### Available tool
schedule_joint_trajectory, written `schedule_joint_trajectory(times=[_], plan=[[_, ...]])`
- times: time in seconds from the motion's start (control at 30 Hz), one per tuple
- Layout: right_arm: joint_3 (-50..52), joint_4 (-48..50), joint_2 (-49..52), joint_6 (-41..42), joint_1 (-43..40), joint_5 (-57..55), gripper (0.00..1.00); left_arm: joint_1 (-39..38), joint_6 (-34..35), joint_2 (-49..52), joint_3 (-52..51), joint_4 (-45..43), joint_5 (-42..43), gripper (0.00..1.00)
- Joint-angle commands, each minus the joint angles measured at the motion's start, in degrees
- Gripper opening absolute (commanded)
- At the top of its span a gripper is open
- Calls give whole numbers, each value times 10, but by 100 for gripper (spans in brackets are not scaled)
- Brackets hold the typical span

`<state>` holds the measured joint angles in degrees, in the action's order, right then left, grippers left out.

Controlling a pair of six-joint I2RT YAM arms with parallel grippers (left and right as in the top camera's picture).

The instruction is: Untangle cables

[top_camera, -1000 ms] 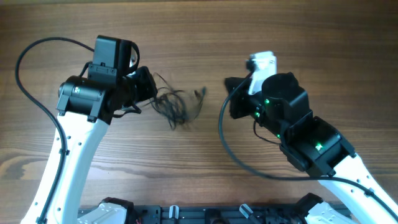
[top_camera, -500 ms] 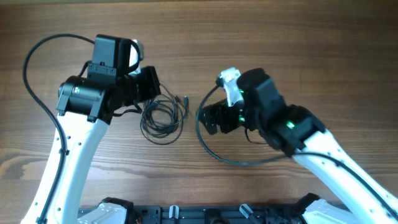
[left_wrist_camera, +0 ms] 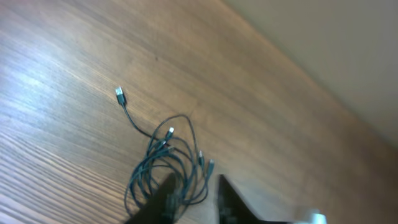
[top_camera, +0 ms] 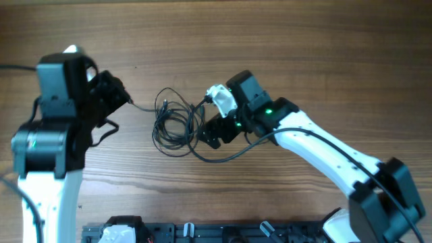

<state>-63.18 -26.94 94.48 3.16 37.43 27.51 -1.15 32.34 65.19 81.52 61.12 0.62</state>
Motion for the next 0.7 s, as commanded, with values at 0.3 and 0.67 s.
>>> schedule_joint_trajectory(times=[0.3, 0.67], plan=[[-5, 107, 87, -9, 94, -2, 89, 10, 1, -58, 6, 49, -13, 56], [-5, 212, 133, 258, 134, -230, 85, 10, 1, -48, 6, 71, 0, 60]])
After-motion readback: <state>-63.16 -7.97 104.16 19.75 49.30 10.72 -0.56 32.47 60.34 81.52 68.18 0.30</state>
